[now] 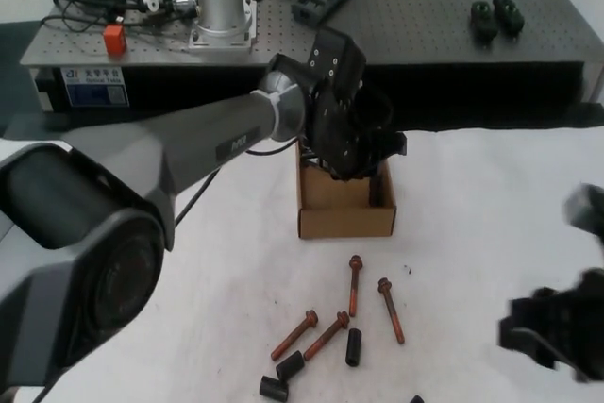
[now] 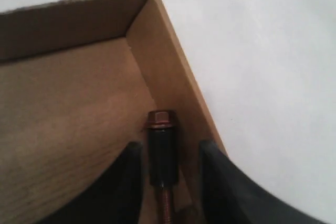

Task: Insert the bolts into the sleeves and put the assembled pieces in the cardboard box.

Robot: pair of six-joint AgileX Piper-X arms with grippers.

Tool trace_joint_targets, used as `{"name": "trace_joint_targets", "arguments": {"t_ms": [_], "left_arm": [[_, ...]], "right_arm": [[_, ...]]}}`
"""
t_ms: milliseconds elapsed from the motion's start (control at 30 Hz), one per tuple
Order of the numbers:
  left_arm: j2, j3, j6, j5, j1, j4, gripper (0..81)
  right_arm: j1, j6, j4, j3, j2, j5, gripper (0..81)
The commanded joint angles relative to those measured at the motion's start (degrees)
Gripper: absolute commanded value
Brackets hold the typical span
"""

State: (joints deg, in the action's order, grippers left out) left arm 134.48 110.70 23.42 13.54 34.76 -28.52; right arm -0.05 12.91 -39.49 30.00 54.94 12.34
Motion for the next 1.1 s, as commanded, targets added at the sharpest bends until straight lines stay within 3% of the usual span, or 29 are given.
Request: {"name": "trace_joint_targets", "arguments": {"t_ms": [0,133,300,533,667,767,833,933,1067], "left_arm": [[-1.6,0.7,0.6,-0.3,-0.3,-1.0,26.4],[-6.2,0.7,-1.7,-1.6,-1.7,-7.4,26.4],[-14.8,-2.8,-7.7,-10.0,-3.8,-12.2,26.4],[-29.7,-17.6,-10.1,-10.4,-6.1,-8.6,26.4],[-36.1,-26.0,-12.1,-10.4,-6.2,-6.6,26.4],[-38.9,-30.8,-12.6,-9.3,-6.1,-6.6,26.4],[-39.5,-33.1,-14.1,-5.5,-5.8,-6.7,26.4],[-39.2,-35.9,-14.9,0.7,-3.9,-8.1,26.4],[-37.3,-37.3,-17.9,1.2,1.3,-9.3,29.5]], "right_arm": [[3.8,0.0,4.7,4.0,8.2,-2.0,34.4],[9.0,-3.3,5.5,12.1,20.4,-4.8,34.4],[14.1,-9.1,2.7,24.4,35.7,-8.5,34.4],[16.6,-11.6,-2.8,33.6,49.4,-11.8,34.0],[16.8,-11.6,-3.1,33.7,52.0,-11.8,26.9],[16.8,-12.9,-2.7,33.7,52.6,-11.8,14.7],[16.8,-14.3,-1.9,33.7,52.7,-12.8,2.2],[16.4,-14.8,-1.2,33.7,51.9,-13.4,4.9],[13.5,-15.2,-2.7,32.0,46.5,-13.0,4.9]]}}
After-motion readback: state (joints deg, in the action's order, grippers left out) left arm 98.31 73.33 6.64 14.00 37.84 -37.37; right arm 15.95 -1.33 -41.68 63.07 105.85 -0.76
